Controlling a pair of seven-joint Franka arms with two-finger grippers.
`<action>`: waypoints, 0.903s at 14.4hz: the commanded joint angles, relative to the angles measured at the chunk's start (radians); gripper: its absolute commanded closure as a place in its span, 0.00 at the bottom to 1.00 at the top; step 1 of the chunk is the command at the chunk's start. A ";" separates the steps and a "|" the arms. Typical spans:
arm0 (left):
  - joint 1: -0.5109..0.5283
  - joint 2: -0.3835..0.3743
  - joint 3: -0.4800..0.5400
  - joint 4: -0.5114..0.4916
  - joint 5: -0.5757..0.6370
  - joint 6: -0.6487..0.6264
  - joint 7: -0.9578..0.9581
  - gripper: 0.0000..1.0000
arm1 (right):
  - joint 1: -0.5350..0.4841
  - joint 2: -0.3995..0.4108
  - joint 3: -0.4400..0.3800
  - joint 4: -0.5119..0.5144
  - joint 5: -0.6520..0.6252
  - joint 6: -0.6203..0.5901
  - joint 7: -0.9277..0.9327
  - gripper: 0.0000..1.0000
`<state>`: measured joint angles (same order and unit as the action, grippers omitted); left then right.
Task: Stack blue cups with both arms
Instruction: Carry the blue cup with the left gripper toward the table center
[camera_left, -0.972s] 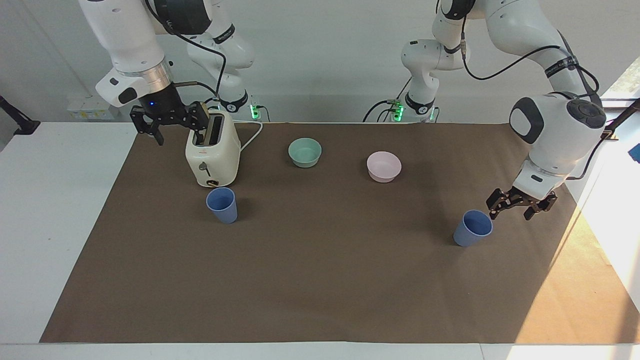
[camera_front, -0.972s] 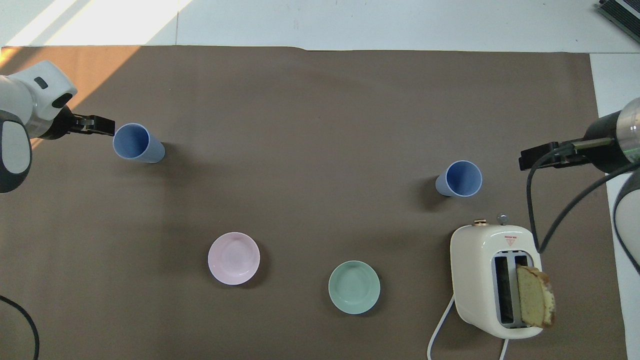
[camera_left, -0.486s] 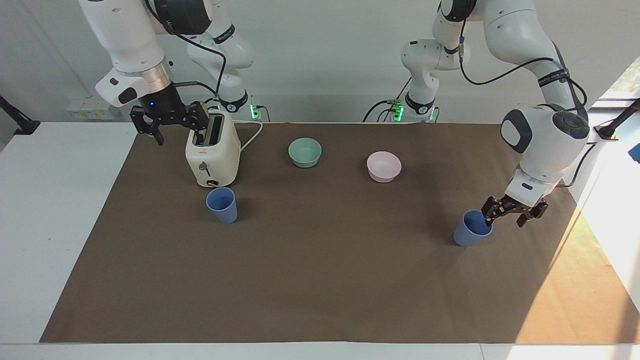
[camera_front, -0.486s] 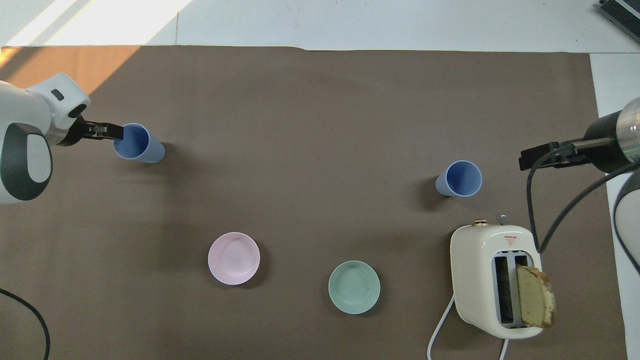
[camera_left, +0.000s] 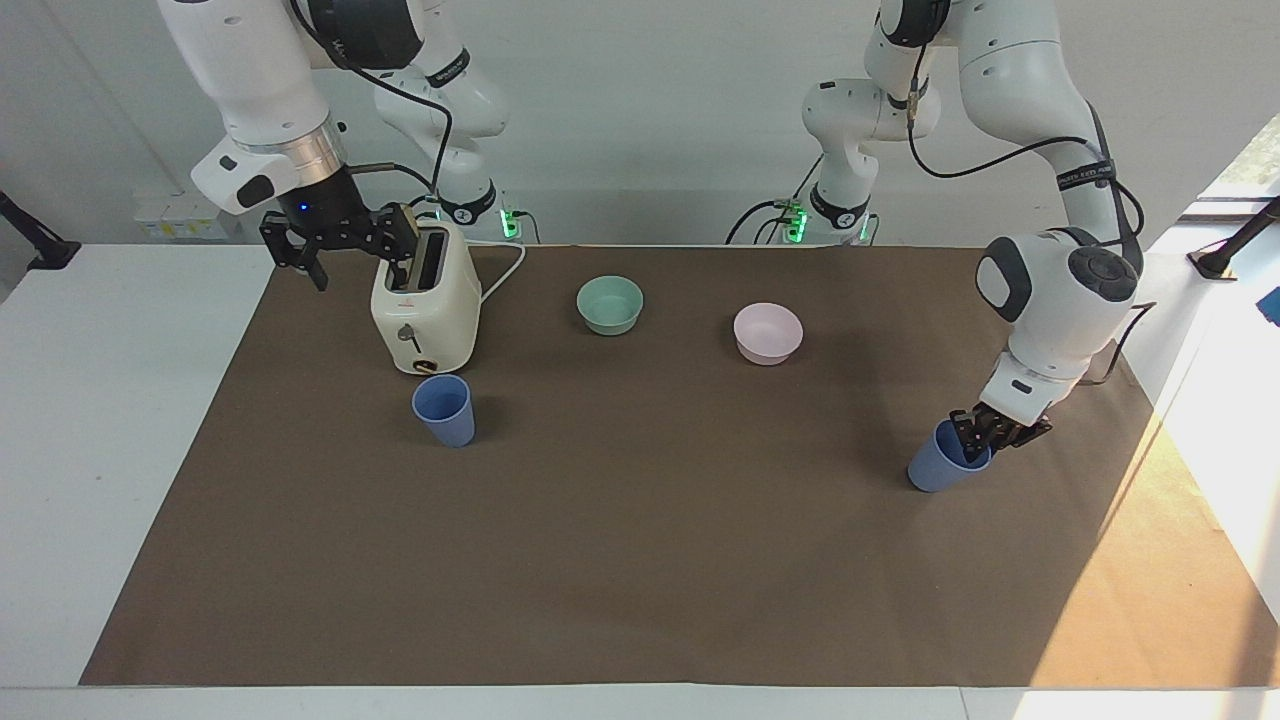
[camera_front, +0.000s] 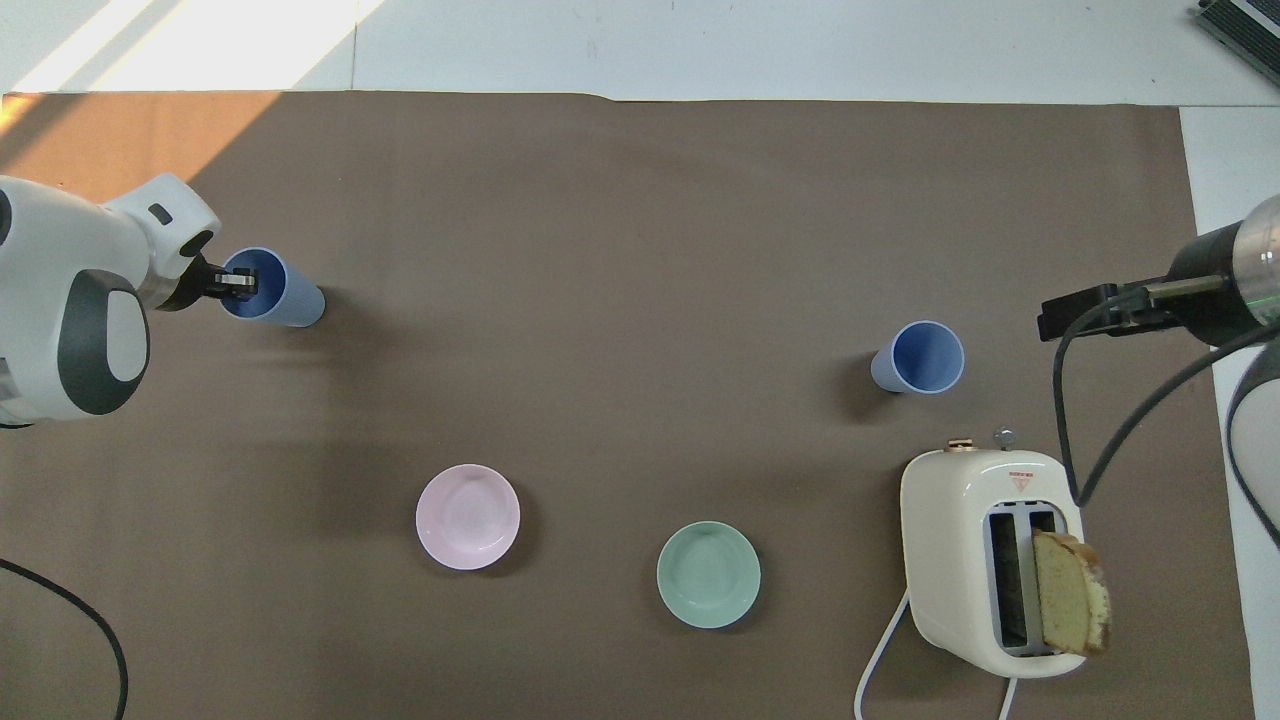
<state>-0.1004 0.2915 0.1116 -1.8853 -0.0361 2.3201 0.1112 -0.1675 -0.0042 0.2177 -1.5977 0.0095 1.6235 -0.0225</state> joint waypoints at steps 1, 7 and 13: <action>-0.018 -0.009 0.013 -0.003 0.005 0.010 -0.015 1.00 | -0.015 -0.019 0.008 -0.022 0.017 0.019 0.010 0.00; -0.162 -0.040 0.011 0.048 0.018 -0.102 -0.151 1.00 | -0.015 -0.019 0.008 -0.022 0.017 0.019 0.010 0.00; -0.415 -0.012 0.006 0.035 0.009 0.004 -0.490 1.00 | -0.015 -0.019 0.008 -0.022 0.017 0.019 0.010 0.00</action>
<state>-0.4582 0.2710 0.1000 -1.8405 -0.0341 2.2750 -0.2972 -0.1675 -0.0042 0.2177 -1.5977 0.0095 1.6235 -0.0225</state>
